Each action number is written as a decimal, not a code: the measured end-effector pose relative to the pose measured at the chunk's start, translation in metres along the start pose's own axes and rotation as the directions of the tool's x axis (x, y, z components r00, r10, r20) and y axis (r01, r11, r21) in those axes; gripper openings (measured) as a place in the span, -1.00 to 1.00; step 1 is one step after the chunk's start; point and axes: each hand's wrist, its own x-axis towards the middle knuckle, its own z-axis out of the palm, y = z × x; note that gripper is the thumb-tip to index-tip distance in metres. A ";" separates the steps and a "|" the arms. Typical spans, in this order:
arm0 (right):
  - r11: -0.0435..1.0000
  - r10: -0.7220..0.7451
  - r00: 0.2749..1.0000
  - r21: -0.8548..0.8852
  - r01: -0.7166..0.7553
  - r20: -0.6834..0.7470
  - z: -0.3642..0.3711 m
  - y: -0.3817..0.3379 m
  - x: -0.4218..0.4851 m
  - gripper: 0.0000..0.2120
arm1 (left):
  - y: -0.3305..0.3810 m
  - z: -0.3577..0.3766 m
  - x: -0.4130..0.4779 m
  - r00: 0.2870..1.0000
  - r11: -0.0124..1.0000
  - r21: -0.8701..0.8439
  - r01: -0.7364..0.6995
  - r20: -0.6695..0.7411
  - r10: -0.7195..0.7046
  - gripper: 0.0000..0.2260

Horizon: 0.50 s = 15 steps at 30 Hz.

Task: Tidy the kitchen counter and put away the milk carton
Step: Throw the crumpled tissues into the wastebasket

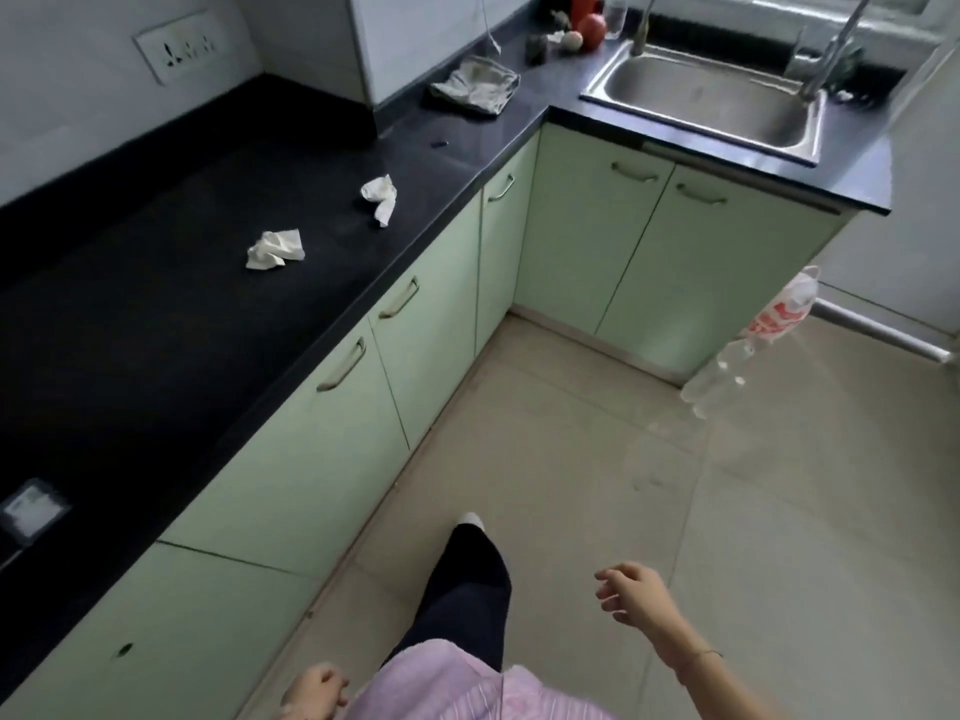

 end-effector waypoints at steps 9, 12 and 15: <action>0.983 0.104 0.995 -0.154 -0.103 0.002 -0.023 -0.120 0.108 -0.75 | 0.330 -0.033 -0.006 0.898 0.899 -0.045 -0.436 0.045 0.437 -0.73; 0.975 0.058 0.997 -0.219 -0.046 0.050 -0.017 -0.190 0.143 -0.84 | 0.401 -0.055 -0.012 0.850 0.844 -0.105 -0.526 -0.042 0.525 -0.75; 0.958 -0.091 0.984 -0.259 0.128 0.151 0.005 -0.282 0.164 -0.83 | 0.441 -0.080 -0.010 0.813 0.803 -0.134 -0.581 -0.140 0.566 -0.79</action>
